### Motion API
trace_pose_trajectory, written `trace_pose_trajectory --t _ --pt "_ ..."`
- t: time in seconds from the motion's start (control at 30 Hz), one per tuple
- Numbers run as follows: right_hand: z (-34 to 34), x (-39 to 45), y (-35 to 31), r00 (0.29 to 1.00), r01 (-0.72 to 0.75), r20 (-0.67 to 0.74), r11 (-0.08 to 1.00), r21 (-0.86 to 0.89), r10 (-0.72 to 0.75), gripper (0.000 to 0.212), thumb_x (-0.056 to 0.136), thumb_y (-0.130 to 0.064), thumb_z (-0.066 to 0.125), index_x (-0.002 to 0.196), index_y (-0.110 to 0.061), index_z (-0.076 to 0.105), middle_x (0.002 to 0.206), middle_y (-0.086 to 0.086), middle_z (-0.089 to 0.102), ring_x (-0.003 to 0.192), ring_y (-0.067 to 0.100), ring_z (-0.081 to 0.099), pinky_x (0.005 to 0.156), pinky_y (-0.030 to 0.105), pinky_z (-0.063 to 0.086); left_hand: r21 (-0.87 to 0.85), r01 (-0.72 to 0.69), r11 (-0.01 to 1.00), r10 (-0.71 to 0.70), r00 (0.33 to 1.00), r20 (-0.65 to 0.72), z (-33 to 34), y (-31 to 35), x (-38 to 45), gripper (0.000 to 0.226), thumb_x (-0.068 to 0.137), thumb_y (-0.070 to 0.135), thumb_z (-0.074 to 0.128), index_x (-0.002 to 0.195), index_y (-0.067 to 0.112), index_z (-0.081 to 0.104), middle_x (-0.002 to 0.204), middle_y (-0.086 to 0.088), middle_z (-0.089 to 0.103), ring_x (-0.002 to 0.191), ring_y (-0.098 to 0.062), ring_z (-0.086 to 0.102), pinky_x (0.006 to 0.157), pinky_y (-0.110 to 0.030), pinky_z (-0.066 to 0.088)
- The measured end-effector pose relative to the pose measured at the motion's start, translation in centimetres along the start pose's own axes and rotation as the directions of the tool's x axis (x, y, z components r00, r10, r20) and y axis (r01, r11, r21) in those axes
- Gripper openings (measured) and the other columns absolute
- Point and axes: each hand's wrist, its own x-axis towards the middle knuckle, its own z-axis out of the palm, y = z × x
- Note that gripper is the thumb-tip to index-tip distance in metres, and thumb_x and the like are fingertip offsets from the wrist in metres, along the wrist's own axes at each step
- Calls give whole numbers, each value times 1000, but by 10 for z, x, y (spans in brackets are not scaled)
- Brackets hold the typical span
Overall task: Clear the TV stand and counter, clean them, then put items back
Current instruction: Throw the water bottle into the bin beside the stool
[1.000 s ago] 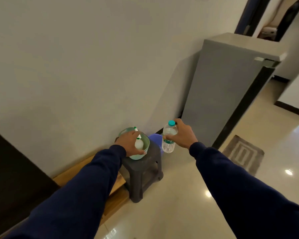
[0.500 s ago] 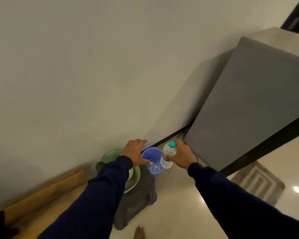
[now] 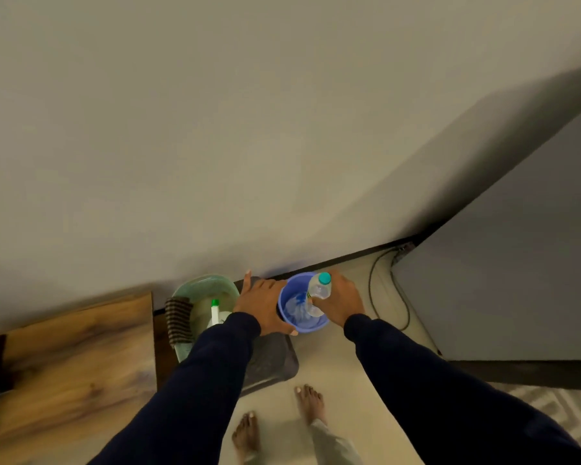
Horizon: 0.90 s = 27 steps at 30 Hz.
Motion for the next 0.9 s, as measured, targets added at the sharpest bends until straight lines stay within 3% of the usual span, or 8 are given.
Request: trace_pose_trajectory --t 0.07,0.13,0.3,0.47,0.67,0.9 --pt "-7 14 -4 998 7 61 1000 7 -7 96 78 -41 86 152 -13 31 139 11 55 125 33 58 98 39 53 4 24 1000 -24 1000 7 3 7 7 108 67 74 74 154 27 29 153 -1 43 143 -24 36 122 -55 -10" --pt "-13 27 -7 996 12 91 1000 -21 -11 103 81 -37 84 157 -10 21 152 14 42 133 34 51 102 38 47 -9 44 999 -44 999 14 3 12 11 108 67 74 74 153 27 29 152 -1 44 143 -24 37 122 -56 -10" --pt "-23 46 -4 994 85 82 992 -93 -78 70 93 -30 73 147 -11 33 141 15 48 113 31 62 81 30 49 -37 89 995 -89 996 -5 -1 15 15 108 67 73 75 152 23 32 152 -4 43 143 -26 35 120 -54 -10" --pt "-32 51 -9 988 129 93 986 -104 -120 51 95 -25 69 136 -9 43 132 16 53 108 32 60 85 37 53 -30 135 990 -136 990 -32 -1 9 15 112 64 74 75 152 20 32 152 -6 43 143 -27 36 121 -53 -9" --pt "-35 50 -37 944 305 161 948 -89 -288 46 97 -26 65 138 -12 49 138 12 54 124 31 54 99 42 50 -52 139 989 -141 989 -47 -7 -1 -4 115 61 78 75 154 27 30 157 -3 38 147 -26 29 124 -52 -6" --pt "-23 31 -113 855 512 133 857 -59 -501 29 99 -30 61 123 -14 59 127 7 61 113 29 61 90 43 52 -69 232 970 -240 958 -158 -20 -31 -60 116 62 80 71 155 25 29 160 -5 34 149 -26 27 124 -52 -3"
